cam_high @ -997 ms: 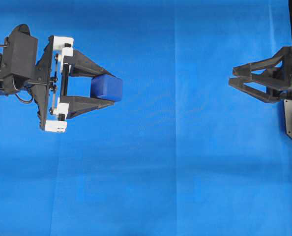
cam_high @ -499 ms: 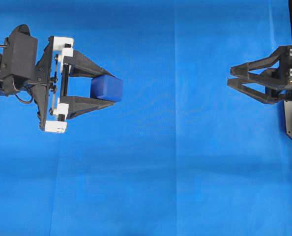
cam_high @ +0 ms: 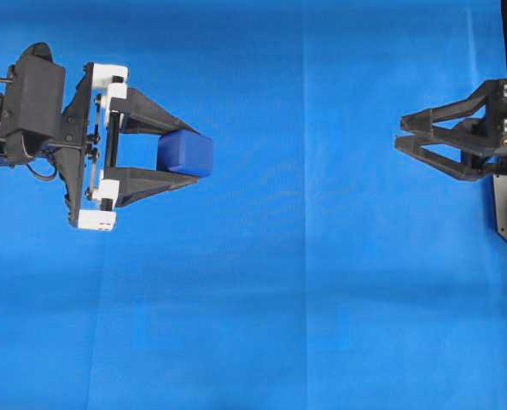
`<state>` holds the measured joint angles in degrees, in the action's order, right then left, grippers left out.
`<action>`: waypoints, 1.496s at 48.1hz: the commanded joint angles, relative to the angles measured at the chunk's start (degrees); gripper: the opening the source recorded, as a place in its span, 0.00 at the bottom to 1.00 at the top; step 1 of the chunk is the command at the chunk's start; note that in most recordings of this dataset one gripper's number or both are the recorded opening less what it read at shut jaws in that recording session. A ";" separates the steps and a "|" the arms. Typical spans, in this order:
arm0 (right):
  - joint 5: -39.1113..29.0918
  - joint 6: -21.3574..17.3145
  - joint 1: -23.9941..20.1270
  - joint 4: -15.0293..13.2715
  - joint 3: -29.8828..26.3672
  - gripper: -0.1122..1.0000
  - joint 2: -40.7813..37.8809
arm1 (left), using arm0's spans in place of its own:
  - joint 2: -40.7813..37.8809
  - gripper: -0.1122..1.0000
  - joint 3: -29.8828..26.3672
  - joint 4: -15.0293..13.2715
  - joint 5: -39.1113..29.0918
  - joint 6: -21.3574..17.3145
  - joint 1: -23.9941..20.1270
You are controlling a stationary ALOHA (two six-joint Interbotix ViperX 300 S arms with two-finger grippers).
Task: Handover the blue block to the right arm after grasping it with the left arm, then place it in the designated position.
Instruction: 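Hold the cube with the left gripper while the right gripper rotates open, then reach the right gripper toward the cube held by the left gripper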
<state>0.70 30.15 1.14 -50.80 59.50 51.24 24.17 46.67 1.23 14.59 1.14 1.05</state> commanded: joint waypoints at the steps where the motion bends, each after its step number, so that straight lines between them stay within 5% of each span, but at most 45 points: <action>1: 0.18 -0.09 -0.09 0.18 -0.97 0.97 -0.09 | 0.88 0.52 -0.62 -0.09 0.35 0.09 0.18; 48: 0.44 0.00 0.00 -0.18 -2.90 0.97 -2.37 | 0.79 0.52 -0.62 -0.09 0.53 0.18 0.18; 72: 5.98 0.35 1.85 -0.35 -15.03 0.97 -21.27 | 0.70 0.52 -0.70 -0.09 0.62 0.26 0.79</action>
<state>5.27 30.50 2.64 -51.06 47.90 32.61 24.17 46.67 1.23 14.59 1.32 1.41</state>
